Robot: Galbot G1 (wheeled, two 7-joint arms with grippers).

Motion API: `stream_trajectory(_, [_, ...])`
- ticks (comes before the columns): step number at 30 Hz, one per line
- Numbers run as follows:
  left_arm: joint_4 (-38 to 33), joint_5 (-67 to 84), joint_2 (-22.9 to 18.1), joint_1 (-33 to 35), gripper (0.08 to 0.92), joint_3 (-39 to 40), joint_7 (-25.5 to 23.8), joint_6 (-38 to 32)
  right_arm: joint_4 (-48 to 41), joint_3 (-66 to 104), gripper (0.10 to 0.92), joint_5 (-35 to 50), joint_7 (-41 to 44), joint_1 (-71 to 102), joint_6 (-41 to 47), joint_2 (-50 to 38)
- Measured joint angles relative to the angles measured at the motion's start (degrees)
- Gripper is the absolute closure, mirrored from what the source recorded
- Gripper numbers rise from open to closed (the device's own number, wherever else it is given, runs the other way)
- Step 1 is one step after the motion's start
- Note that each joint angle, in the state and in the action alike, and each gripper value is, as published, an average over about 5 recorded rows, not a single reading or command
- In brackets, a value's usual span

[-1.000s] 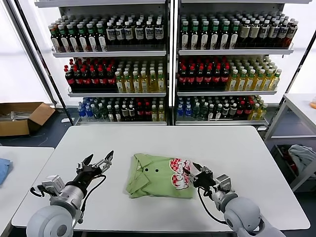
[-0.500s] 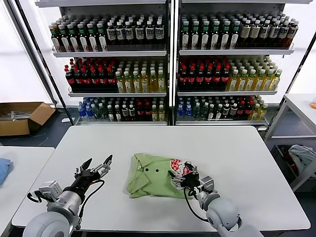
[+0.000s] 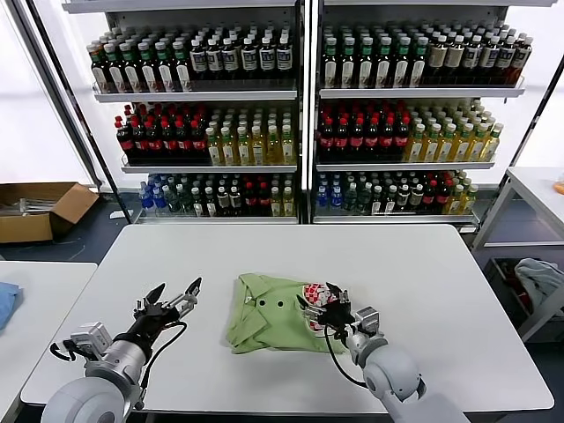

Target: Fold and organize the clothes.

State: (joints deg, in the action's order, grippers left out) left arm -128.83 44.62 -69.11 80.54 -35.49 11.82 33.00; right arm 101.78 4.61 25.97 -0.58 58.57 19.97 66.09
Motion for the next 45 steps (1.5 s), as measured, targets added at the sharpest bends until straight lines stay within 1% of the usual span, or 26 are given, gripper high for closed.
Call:
stream_trajectory(10, [0.46, 0.09, 0.24, 0.09, 0.177, -0.24, -0.12, -0.01, -2.85, -4.73, 0.203, -1.84, -0.37, -2.74, 0.55, 4.10])
stream_trajectory(21, [1.10, 0.24, 0.08, -0.43, 0.177, -0.01, -0.28, -0.02, -2.60, -7.07, 0.203, -2.55, -2.55, -2.49, 5.04, 4.27])
stream_trajectory(28, [1.59, 0.01, 0.72, -1.07, 0.177, -0.45, -0.84, -0.23, 2.01, -4.25, 0.203, -2.27, -3.20, -1.36, 3.13, 3.09])
stream_trajectory(33, [2.52, -0.99, 1.32, -1.17, 0.177, -1.55, -2.37, -1.32, 6.62, 1.34, 0.203, -3.03, -2.43, 1.46, 0.32, 1.68])
stream_trajectory(40, [4.25, -3.40, 1.41, -0.91, 0.177, -3.68, -5.63, -4.92, 12.48, 13.95, 0.203, -3.67, 0.22, 9.13, -3.91, 1.38])
stream_trajectory(45, [5.18, -6.07, 0.93, 0.13, 0.177, -4.43, -8.53, -9.02, 15.80, 23.16, 0.203, -3.27, 2.46, 16.74, -6.67, 2.11])
